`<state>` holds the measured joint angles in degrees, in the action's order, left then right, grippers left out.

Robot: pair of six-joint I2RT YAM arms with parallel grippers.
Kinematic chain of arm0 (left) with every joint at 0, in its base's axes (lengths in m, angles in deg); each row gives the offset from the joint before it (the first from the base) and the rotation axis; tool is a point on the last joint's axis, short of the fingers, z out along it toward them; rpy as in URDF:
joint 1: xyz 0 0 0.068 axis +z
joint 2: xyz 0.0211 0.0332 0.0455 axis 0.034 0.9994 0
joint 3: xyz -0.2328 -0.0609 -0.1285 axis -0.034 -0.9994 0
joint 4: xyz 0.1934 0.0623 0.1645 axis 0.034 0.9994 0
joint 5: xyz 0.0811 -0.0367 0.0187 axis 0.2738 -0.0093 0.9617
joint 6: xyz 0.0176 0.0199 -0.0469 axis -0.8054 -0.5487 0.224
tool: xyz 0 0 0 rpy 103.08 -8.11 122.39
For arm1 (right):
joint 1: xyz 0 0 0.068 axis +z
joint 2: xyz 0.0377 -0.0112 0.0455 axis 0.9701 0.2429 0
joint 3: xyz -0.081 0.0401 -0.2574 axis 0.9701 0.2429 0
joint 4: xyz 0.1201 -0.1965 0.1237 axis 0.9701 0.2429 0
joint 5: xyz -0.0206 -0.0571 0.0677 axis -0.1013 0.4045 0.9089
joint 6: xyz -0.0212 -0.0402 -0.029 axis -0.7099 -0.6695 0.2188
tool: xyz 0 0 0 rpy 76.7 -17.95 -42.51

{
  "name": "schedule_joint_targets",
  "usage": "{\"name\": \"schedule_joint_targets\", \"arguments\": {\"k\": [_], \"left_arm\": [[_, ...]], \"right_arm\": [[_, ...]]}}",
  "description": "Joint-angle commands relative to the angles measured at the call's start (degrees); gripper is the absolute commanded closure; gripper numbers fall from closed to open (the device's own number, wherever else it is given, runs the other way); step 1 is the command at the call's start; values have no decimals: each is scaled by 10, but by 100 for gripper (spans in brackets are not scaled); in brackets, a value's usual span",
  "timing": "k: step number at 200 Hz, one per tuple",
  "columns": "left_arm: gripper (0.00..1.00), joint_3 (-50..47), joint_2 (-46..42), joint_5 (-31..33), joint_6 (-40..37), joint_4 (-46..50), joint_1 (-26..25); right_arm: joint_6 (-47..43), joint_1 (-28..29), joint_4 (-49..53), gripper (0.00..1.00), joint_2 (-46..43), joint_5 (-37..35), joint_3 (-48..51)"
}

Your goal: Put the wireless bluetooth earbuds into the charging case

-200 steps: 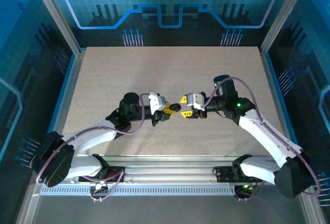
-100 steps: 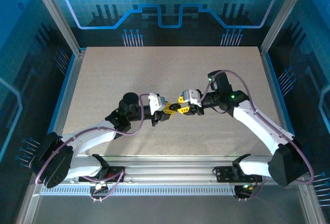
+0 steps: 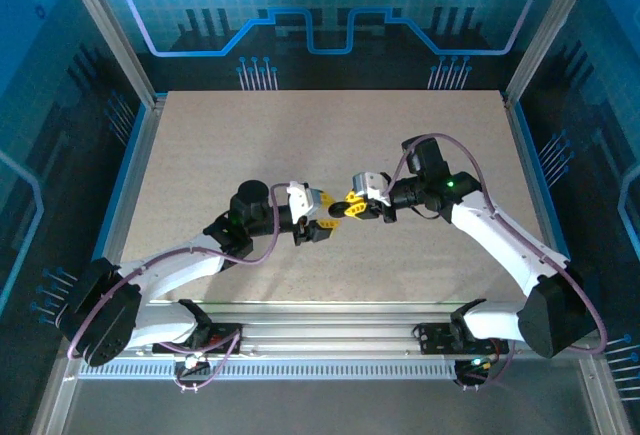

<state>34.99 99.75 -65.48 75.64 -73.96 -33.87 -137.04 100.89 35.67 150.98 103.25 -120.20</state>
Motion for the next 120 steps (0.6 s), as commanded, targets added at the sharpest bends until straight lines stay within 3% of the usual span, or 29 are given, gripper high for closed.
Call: {"name": "schedule_joint_targets", "arguments": {"k": [1,57,120], "left_arm": [[32,-6,-20,23,-5,-3,-3],[16,-9,-19,132,18,19,-2],[12,13,1,218,67,49,-2]], "right_arm": [[13,-15,35,88,9,-49,-14],[69,-46,64,86,54,-129,-7],[123,-77,78,86,138,-166,-23]]}}
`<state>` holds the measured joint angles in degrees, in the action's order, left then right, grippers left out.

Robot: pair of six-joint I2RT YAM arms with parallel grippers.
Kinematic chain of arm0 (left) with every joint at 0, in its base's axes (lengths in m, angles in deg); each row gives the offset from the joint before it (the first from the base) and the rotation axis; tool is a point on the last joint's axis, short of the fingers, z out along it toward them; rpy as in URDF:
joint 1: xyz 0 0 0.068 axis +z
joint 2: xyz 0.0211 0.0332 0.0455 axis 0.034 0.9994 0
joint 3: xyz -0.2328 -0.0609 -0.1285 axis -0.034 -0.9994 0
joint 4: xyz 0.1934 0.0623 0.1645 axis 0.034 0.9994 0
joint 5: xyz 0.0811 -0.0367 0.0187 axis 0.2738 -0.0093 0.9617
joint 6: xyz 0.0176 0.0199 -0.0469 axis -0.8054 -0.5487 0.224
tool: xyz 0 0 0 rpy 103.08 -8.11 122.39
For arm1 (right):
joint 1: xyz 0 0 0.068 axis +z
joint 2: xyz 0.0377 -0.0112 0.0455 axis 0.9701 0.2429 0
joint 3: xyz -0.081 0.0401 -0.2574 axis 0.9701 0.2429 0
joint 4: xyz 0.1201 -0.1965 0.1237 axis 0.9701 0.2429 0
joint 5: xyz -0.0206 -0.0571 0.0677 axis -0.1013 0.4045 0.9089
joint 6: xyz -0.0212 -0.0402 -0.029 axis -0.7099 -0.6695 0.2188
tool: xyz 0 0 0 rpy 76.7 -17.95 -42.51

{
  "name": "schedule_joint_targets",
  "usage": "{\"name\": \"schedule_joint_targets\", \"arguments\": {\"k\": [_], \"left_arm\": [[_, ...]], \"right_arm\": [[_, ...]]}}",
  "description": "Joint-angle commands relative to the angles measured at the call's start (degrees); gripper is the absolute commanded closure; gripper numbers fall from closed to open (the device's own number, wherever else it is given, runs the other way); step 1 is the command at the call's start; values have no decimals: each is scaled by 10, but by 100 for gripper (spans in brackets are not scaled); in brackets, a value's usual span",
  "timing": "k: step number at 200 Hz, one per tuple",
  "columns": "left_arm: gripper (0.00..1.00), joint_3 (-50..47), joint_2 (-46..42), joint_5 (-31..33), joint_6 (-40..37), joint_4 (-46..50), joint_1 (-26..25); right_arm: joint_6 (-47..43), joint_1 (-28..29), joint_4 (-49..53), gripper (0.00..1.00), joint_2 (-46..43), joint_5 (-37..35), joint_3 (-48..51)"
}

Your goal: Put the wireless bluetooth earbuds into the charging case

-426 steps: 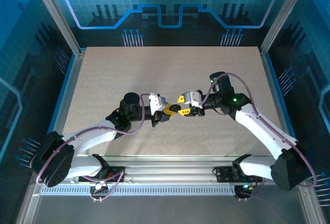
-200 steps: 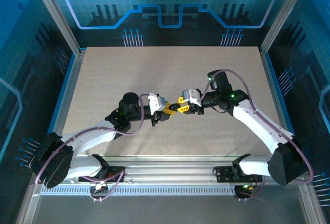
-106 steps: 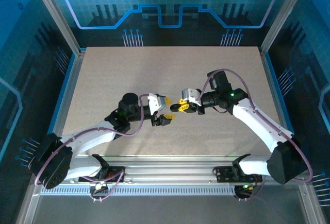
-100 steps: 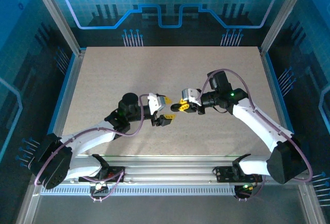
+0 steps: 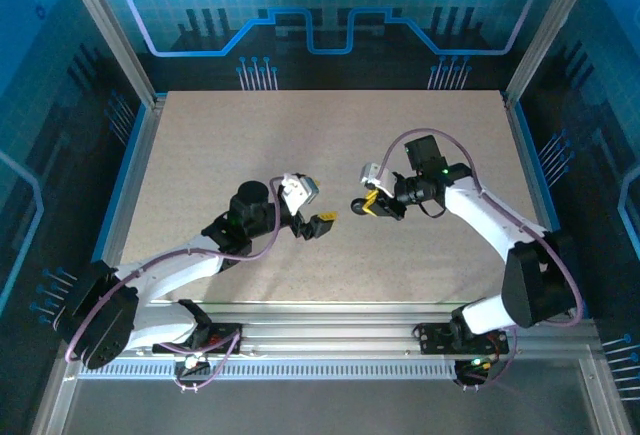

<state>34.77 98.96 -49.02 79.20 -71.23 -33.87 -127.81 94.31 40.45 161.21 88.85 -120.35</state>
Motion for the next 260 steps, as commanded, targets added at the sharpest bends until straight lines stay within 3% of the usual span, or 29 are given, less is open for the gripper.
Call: {"name": "schedule_joint_targets", "arguments": {"k": [1,57,194,240,260], "left_arm": [[12,16,9,54,32,22,-2],[12,36,17,84,51,64,-2],[12,41,36,86,61,72,3],[12,31,39,86,98,61,16],[12,29,36,86,112,61,26]], "right_arm": [[31,-11,32,86,37,-23,-23],[59,-25,67,86,134,-71,-79],[104,-101,105,83,278,-47,-180],[128,-108,116,76,301,-84,-209],[136,-110,115,66,307,-101,-214]]}}
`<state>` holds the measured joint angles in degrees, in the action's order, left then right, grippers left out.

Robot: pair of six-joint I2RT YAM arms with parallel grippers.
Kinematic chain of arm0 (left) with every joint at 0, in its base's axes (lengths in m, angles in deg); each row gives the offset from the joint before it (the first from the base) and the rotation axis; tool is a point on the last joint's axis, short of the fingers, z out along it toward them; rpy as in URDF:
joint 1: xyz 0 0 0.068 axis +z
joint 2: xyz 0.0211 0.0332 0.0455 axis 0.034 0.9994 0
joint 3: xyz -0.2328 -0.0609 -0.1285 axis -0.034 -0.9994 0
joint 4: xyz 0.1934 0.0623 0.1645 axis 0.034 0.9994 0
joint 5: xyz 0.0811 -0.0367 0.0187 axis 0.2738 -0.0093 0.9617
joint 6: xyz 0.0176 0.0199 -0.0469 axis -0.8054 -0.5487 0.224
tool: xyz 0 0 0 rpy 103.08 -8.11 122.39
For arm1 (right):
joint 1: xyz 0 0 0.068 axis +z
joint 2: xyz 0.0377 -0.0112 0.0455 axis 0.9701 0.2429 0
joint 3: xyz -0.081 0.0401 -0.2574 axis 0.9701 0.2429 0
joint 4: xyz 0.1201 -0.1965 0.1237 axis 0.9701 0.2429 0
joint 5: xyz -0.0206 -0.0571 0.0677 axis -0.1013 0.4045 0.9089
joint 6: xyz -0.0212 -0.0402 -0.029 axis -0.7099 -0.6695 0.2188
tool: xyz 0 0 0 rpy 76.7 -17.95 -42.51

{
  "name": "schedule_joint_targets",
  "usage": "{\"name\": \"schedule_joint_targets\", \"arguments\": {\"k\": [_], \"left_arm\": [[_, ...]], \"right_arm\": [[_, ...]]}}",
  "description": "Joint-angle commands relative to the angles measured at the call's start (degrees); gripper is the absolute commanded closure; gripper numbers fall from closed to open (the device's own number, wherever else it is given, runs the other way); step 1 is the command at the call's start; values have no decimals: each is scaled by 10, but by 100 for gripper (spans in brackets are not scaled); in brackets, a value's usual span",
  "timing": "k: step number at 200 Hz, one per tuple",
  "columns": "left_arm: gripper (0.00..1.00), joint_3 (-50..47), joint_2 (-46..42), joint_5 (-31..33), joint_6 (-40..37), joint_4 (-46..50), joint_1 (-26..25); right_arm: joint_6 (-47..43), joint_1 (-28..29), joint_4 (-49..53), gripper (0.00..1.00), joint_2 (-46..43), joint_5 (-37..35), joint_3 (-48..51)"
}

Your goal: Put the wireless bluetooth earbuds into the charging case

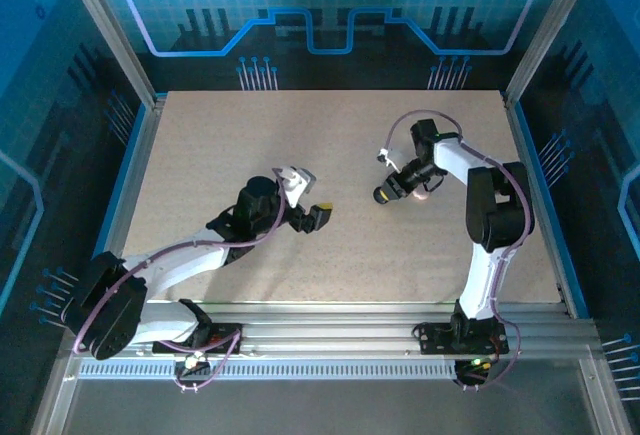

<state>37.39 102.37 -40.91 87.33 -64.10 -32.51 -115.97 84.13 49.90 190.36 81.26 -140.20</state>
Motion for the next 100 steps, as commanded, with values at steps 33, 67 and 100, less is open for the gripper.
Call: {"name": "schedule_joint_targets", "arguments": {"k": [33,67,100], "left_arm": [[12,-6,-6,17,54,-15,33],[11,-7,-22,47,81,4,62],[7,-10,-53,129,85,20,94]], "right_arm": [[27,-9,14,57,12,-43,-18],[41,-10,0,53,-5,-71,-16],[58,-13,-41,52,-60,-74,11]]}}
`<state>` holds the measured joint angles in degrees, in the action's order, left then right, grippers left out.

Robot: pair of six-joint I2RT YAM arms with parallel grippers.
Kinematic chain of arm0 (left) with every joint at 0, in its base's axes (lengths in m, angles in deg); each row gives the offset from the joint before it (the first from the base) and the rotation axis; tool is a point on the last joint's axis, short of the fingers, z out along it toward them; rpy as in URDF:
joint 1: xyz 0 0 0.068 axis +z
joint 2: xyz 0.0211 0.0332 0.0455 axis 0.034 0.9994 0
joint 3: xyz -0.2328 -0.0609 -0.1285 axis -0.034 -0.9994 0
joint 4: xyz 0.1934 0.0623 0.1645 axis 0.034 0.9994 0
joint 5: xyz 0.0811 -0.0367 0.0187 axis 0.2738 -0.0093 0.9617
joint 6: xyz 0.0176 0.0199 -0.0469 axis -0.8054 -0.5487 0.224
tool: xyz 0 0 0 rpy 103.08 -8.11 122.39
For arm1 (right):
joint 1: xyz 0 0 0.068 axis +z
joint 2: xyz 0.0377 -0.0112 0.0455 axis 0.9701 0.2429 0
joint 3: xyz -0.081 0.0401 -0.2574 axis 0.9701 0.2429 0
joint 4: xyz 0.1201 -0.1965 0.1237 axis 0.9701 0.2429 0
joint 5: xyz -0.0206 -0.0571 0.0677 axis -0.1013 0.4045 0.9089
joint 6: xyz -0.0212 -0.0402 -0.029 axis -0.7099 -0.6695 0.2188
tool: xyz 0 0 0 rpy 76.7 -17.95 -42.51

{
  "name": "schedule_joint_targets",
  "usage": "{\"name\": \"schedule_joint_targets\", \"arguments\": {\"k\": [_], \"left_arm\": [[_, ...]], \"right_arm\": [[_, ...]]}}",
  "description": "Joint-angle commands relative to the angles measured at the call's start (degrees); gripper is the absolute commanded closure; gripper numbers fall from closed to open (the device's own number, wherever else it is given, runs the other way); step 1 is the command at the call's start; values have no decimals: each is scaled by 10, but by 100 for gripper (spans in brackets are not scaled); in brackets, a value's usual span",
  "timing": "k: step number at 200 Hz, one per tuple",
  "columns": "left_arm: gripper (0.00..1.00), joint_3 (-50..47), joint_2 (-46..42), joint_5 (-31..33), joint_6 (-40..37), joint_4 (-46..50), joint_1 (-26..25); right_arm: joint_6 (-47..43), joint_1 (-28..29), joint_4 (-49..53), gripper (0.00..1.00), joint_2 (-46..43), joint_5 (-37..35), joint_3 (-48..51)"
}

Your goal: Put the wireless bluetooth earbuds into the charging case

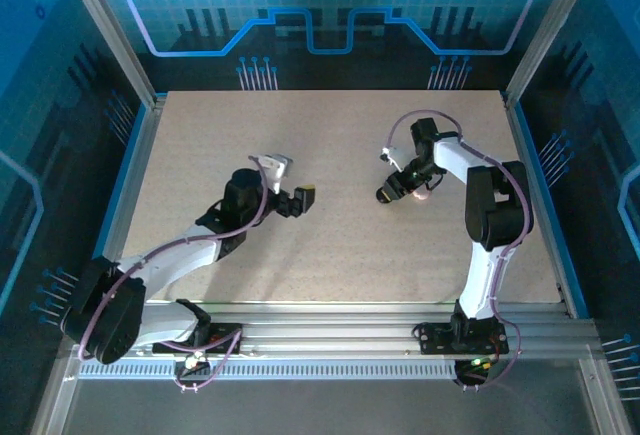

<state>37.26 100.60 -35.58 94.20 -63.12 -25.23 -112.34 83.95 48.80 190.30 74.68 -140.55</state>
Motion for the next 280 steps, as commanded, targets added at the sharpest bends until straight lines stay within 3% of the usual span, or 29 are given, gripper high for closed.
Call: {"name": "schedule_joint_targets", "arguments": {"k": [1,45,49,52,56,88,108,157,186,208,220,245,257,269,280], "left_arm": [[7,-9,-36,79,16,11,22],[1,-15,-78,213,-26,22,70],[1,-15,-82,218,-33,22,74],[1,-15,-84,221,-38,22,78],[1,-16,-86,227,-44,21,84],[1,-20,-80,274,-54,23,133],[1,-59,-74,311,-69,-31,151],[1,-143,-23,291,-64,-163,200],[1,-168,69,239,-67,-310,202],[1,-170,156,243,-90,-411,197],[1,-161,133,231,-69,-346,201],[1,-160,145,208,-56,-351,216],[1,-167,198,203,-71,-441,223],[1,-139,166,196,-48,-321,226],[1,-140,176,172,-38,-346,247]], "right_arm": [[22,-12,-32,52,-62,-8,16],[89,-49,-193,44,-203,-19,138],[98,-55,-208,35,-214,-22,151],[103,-59,-218,7,-225,-23,160],[111,-64,-232,0,-236,-24,172],[175,-98,-364,0,-328,-56,291],[210,-110,-440,0,-375,-89,373],[245,-114,-547,0,-437,-170,501],[248,-113,-619,0,-459,-181,555],[246,-114,-656,0,-475,-183,583],[246,-113,-677,0,-482,-180,596],[261,-108,-720,0,-479,-179,610],[252,-97,-733,0,-474,-181,613],[239,-82,-742,0,-465,-191,612],[229,-68,-750,0,-454,-190,610]]}}
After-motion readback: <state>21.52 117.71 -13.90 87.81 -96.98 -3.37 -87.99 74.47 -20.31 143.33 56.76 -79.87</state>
